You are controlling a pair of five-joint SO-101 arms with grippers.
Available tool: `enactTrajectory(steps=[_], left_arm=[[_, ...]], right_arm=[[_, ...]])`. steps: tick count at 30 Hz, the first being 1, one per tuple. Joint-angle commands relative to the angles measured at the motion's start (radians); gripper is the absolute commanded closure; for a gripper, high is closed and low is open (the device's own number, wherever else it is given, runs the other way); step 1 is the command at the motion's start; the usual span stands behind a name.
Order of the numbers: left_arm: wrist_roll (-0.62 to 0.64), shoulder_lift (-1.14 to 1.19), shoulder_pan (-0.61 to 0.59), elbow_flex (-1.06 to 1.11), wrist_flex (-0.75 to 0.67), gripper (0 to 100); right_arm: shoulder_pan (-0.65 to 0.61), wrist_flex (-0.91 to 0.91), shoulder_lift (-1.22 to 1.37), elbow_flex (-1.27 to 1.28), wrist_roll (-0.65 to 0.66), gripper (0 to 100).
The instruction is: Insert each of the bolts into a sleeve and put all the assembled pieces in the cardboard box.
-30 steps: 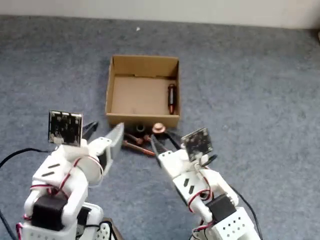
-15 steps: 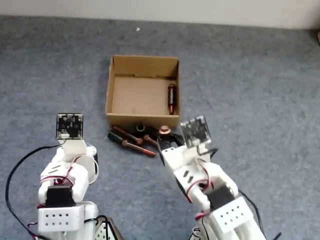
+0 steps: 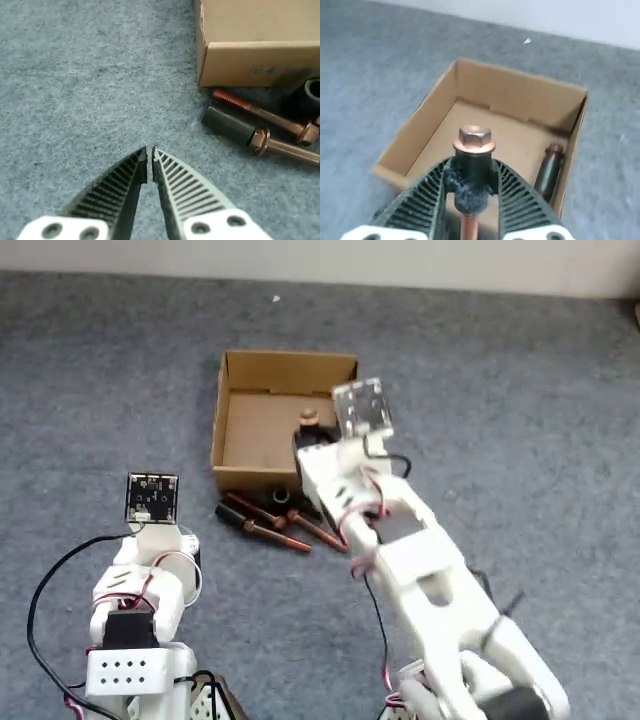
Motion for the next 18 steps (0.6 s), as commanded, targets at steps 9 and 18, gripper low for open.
enactTrajectory(steps=[9, 18], left_arm=[[-0.011, -0.007, -0.085, -0.013, -0.021, 94], [-0.011, -0.007, -0.088, -0.016, -0.021, 94]], right_arm=[[0.073, -0.286, 0.481, -0.271, -0.005, 98.9], [0.071, -0.035, 0.489, -0.381, 0.046, 85.8]])
